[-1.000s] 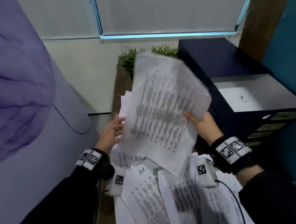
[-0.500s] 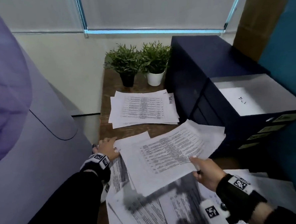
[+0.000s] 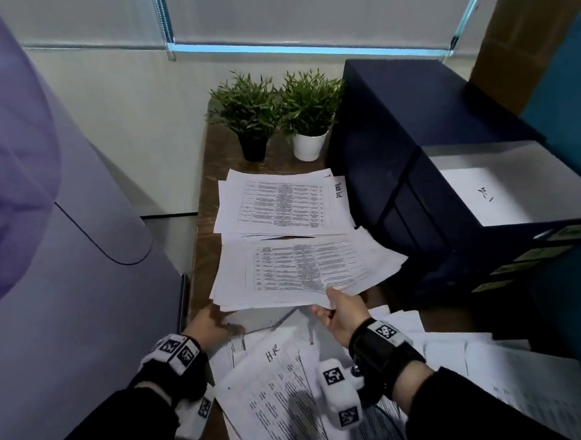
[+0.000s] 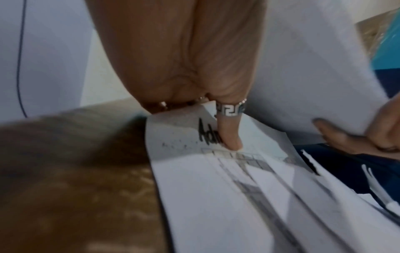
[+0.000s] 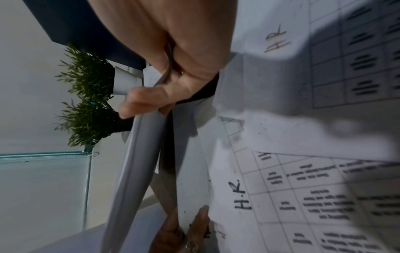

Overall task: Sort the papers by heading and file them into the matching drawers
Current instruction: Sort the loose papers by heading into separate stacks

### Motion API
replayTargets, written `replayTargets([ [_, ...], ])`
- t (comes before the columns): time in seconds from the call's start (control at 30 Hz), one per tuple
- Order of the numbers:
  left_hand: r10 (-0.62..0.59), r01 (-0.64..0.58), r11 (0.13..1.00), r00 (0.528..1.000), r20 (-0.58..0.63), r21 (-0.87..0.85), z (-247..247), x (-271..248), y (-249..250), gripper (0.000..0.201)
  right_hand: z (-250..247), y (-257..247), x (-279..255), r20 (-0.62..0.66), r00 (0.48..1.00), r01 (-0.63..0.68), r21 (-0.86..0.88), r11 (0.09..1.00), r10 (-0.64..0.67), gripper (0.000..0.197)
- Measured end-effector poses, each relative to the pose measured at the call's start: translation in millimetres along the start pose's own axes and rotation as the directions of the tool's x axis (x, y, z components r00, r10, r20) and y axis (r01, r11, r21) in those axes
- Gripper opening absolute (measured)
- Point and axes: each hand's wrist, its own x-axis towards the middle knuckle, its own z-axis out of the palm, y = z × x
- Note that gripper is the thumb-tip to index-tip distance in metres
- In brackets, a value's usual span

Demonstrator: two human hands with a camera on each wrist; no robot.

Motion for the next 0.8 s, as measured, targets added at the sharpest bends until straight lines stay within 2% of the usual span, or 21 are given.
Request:
replayTargets([
  [0.1, 0.018, -0.02, 0.999, 0.999, 0.031, 0.051, 0.3, -5.7, 7.1, 0.038, 5.8, -4.4, 13.9, -0.034, 0.999, 0.025, -0.021, 0.999, -0.026, 0.04],
  [0.3, 0.068, -0.067, 0.997, 0.996, 0.059, -0.031, -1.8, -10.5, 10.9, 0.014, 13.5, -18.2, 30.2, -0.017, 1.0, 0.009, -0.014, 1.0, -0.009, 0.038],
  [0.47, 0.077, -0.072, 0.995, 0.995, 0.069, -0.063, -4.0, -12.2, 12.7, 0.018, 16.0, -11.4, 49.2, 0.016, 0.998, -0.059, -0.022, 0.998, 0.059, 0.038],
  [0.6, 0.122, -0.108, 0.99, 0.978, 0.169, -0.087, -1.5, -17.4, 18.0, 0.027, 13.9, -7.7, 55.7, 0.027, 0.992, -0.12, -0.046, 0.992, 0.122, 0.015],
  [0.7, 0.132, -0.123, 0.991, 0.966, 0.221, -0.053, 0.9, -23.9, 20.7, 0.042, 8.9, -11.0, 53.1, 0.025, 0.993, -0.115, -0.012, 0.993, 0.115, 0.021],
  [0.73, 0.136, -0.129, 0.991, 0.961, 0.241, -0.048, 1.4, -27.1, 21.6, 0.047, 6.8, -14.4, 49.0, 0.031, 0.993, -0.115, -0.063, 0.991, 0.118, 0.022],
  [0.8, 0.14, -0.129, 0.99, 0.952, 0.272, -0.058, 3.8, -33.5, 21.5, 0.047, 1.8, -23.5, 37.7, 0.056, 0.99, -0.107, -0.273, 0.956, 0.126, 0.017],
])
